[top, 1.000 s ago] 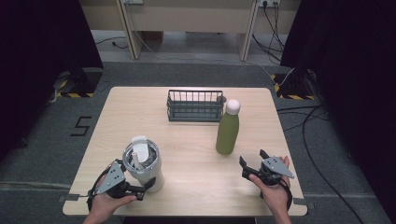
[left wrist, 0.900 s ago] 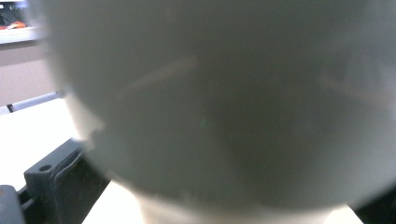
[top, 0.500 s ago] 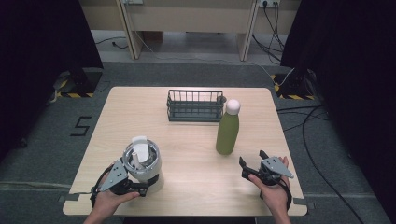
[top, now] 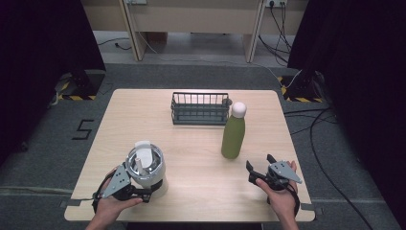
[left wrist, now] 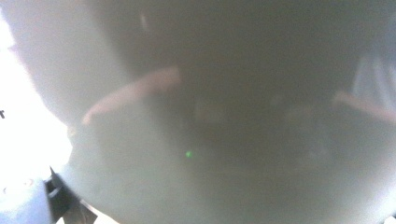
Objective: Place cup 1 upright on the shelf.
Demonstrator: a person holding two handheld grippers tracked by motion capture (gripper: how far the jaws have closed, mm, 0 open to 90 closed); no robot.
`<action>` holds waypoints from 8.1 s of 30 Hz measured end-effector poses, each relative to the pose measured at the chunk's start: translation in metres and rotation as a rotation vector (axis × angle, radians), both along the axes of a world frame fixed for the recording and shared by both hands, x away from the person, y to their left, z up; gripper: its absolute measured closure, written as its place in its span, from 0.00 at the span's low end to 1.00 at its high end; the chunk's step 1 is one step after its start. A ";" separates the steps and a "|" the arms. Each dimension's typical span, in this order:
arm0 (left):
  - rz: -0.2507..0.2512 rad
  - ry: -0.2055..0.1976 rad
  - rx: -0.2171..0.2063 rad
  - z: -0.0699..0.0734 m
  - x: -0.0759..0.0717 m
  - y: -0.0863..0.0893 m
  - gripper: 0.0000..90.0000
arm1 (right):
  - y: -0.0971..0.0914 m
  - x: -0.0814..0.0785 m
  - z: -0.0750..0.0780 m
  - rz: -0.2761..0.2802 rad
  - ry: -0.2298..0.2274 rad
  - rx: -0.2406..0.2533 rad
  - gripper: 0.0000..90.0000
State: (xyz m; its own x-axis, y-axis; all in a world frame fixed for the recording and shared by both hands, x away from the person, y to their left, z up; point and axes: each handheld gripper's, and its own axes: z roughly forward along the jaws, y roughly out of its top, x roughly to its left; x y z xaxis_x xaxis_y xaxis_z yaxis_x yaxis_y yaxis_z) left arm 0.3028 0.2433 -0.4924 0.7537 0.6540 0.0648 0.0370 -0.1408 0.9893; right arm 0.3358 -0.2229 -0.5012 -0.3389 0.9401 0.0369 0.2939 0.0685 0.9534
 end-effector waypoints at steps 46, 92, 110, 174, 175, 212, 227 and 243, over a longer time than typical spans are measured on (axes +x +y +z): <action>0.056 -0.103 -0.089 0.055 0.052 -0.014 0.09 | -0.005 0.003 -0.002 -0.015 -0.007 0.018 0.17; 0.131 -0.170 -0.108 0.096 0.137 -0.044 0.09 | -0.006 0.003 -0.003 -0.027 -0.003 0.020 0.17; 0.138 -0.155 -0.122 0.107 0.166 -0.059 0.09 | -0.006 0.003 -0.004 -0.023 -0.002 0.021 0.17; 0.224 -0.107 -0.120 0.125 0.260 -0.100 0.09 | -0.009 0.005 -0.007 -0.020 0.012 0.025 0.17; 0.226 -0.104 -0.119 0.125 0.261 -0.100 0.09 | -0.009 0.005 -0.007 -0.019 0.010 0.022 0.17; 0.290 -0.048 -0.086 0.099 0.293 -0.118 0.09 | -0.009 0.005 -0.010 -0.009 0.022 0.026 0.17; 0.299 -0.045 -0.065 0.097 0.298 -0.120 0.09 | -0.007 0.005 -0.010 -0.002 0.023 0.023 0.17; 0.304 -0.005 -0.049 0.080 0.302 -0.125 0.09 | -0.008 0.005 -0.011 -0.001 0.028 0.020 0.17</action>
State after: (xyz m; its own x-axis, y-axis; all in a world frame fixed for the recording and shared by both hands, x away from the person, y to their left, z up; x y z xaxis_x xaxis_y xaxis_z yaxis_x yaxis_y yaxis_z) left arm 0.6051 0.1188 -0.4122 0.5227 0.8519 0.0309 0.0655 -0.0763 0.9949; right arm 0.3412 -0.2307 -0.5122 -0.3367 0.9393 0.0652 0.3202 0.0491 0.9461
